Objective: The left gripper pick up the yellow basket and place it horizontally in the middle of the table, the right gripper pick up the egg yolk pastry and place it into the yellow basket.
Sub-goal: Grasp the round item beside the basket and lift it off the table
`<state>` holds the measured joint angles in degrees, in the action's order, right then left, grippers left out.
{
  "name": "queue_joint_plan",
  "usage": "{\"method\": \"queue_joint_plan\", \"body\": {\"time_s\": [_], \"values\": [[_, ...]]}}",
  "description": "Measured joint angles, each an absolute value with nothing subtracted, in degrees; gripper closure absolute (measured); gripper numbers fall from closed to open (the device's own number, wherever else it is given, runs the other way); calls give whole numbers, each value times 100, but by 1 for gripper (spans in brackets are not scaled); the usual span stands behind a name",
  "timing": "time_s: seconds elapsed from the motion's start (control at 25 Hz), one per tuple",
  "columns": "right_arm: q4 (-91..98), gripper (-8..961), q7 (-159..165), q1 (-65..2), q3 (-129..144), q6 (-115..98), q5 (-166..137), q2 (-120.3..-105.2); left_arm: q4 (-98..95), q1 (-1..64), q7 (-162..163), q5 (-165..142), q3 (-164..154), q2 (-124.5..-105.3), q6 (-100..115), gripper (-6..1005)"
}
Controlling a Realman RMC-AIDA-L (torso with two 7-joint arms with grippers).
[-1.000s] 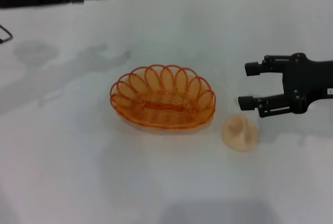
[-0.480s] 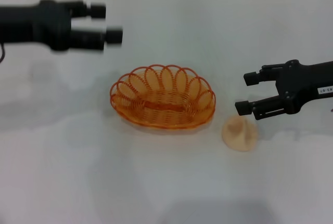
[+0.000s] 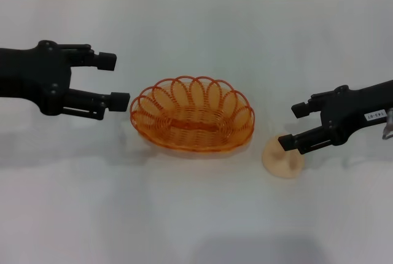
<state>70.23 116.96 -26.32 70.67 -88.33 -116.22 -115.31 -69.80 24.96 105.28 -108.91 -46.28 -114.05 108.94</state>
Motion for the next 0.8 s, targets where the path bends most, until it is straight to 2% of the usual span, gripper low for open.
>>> {"method": "queue_joint_plan", "body": {"time_s": [0.8], "values": [[6848, 103, 12084, -2610, 7600, -8223, -11901, -11546, -6965, 2461, 10499, -10881, -4579, -11479, 10810, 112]]}}
